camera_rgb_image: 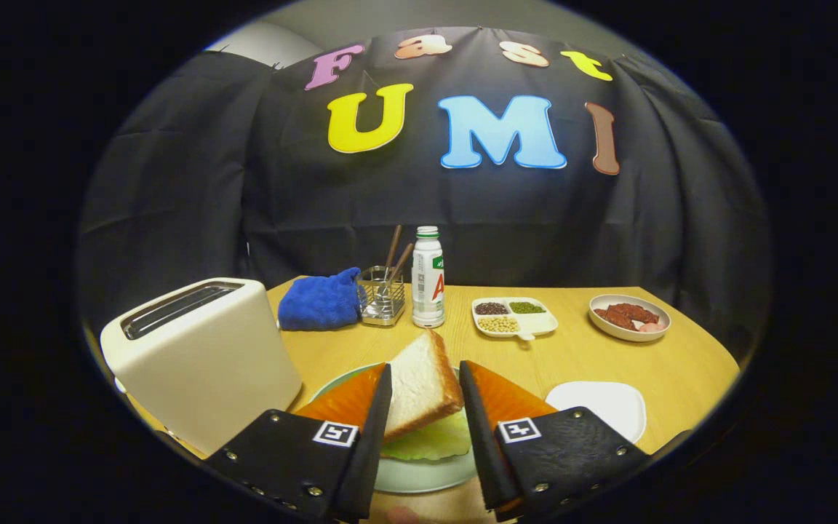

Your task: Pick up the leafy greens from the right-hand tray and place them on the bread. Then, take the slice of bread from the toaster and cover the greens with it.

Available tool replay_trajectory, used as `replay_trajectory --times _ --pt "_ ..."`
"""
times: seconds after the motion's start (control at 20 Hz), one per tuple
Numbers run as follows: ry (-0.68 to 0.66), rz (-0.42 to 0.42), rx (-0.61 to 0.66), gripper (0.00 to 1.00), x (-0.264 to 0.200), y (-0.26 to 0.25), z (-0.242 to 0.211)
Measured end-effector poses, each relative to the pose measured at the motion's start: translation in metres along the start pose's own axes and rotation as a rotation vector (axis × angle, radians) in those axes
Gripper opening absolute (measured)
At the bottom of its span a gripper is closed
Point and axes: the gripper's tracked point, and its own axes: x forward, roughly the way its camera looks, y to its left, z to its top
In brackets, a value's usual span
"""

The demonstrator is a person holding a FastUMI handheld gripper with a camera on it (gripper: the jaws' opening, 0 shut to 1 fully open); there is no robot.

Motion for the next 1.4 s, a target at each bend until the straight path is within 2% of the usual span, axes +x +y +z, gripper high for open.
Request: replay_trajectory --times 0.05,0.4,0.9,1.4 --pt "0.002 0.011 0.008 0.57 0.0 0.001 -0.001" --pt "-0.033 0.028 0.033 0.57 -0.01 -0.006 0.011" --pt "-0.174 -0.055 0.045 0.57 -0.039 -0.063 0.055" --pt "-0.198 -0.116 0.061 0.57 -0.056 -0.153 0.056"
